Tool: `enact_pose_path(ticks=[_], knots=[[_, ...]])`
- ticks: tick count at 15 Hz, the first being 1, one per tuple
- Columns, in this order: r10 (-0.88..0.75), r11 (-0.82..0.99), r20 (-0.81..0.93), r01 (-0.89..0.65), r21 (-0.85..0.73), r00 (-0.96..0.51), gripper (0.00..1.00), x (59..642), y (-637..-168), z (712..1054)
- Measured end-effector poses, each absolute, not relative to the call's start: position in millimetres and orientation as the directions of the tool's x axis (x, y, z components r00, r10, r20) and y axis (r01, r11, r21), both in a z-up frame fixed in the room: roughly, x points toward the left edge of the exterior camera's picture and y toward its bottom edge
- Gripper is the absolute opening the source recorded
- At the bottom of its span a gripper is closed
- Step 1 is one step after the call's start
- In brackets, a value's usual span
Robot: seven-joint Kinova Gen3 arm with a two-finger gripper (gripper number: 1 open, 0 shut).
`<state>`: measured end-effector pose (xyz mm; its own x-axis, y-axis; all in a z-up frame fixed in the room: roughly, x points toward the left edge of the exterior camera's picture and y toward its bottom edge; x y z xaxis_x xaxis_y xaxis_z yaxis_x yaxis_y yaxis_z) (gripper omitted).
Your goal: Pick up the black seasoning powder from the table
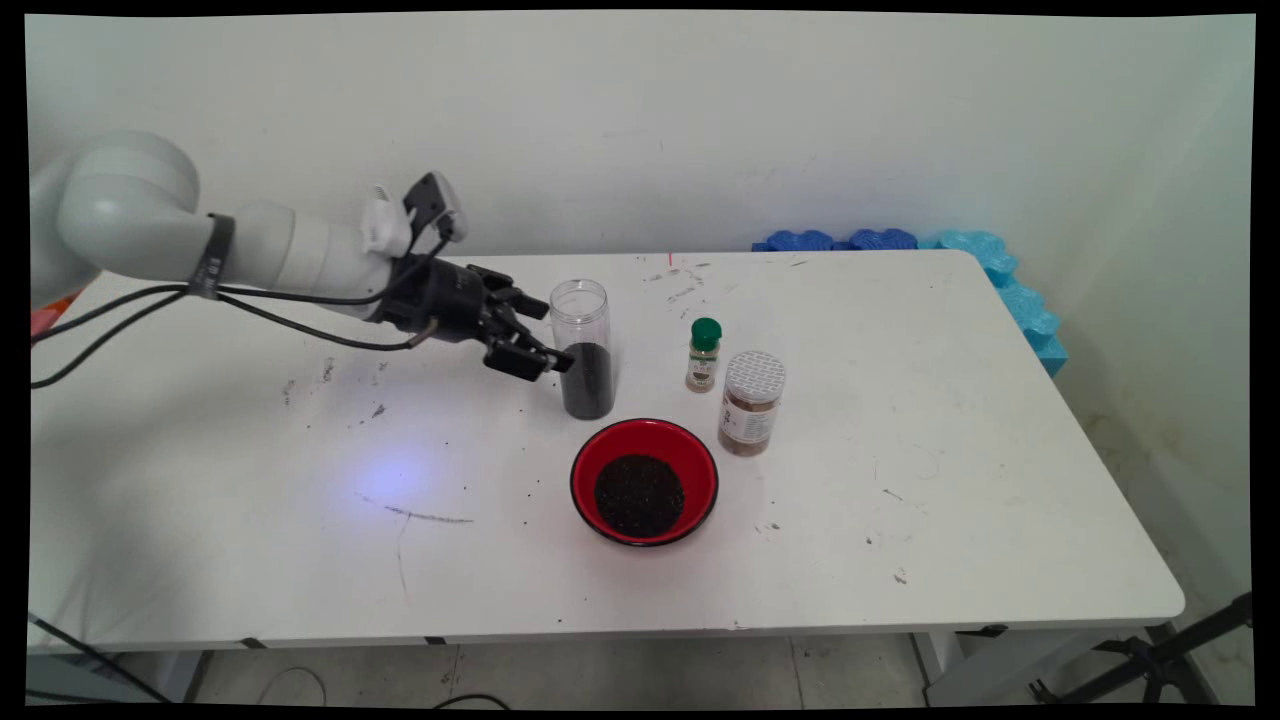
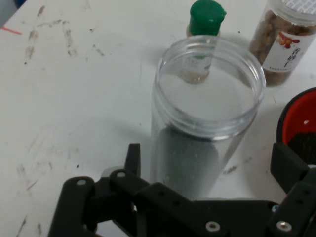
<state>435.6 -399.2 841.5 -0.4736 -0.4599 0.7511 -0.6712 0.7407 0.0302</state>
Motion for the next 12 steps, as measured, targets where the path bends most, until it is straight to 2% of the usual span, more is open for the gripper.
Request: enact_pose_path(ticks=[12], knots=[[-0.440,0.751,0.755,-0.661,0.011,-0.487,1.00,413.5,-415.0,831.2]])
